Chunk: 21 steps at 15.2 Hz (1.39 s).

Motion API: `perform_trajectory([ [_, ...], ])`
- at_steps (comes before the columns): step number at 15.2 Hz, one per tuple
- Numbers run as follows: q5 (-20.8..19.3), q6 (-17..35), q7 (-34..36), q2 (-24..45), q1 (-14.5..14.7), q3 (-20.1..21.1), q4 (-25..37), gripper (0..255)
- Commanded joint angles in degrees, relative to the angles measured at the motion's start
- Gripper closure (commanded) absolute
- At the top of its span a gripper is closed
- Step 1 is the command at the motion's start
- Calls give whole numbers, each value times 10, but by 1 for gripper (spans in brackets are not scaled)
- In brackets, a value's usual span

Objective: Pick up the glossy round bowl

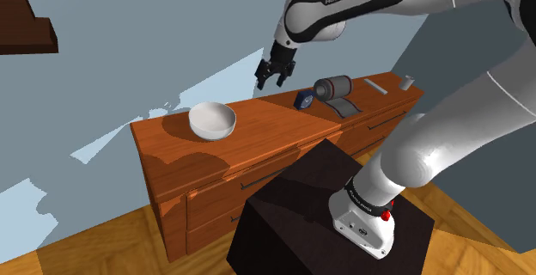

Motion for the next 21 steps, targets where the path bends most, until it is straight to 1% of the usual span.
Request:
perform_trajectory([
  [1,2,33,-4,45,2,0,12,0],
  [5,9,92,-11,139,6,1,48,0],
  [9,15,138,-18,232,8,4,96,0],
  [13,18,172,-22,326,8,8,156,0],
  [17,19,194,-24,418,9,10,227,0],
  [18,18,196,-24,435,9,11,241,0],
  [21,20,213,-26,454,8,13,244,0],
])
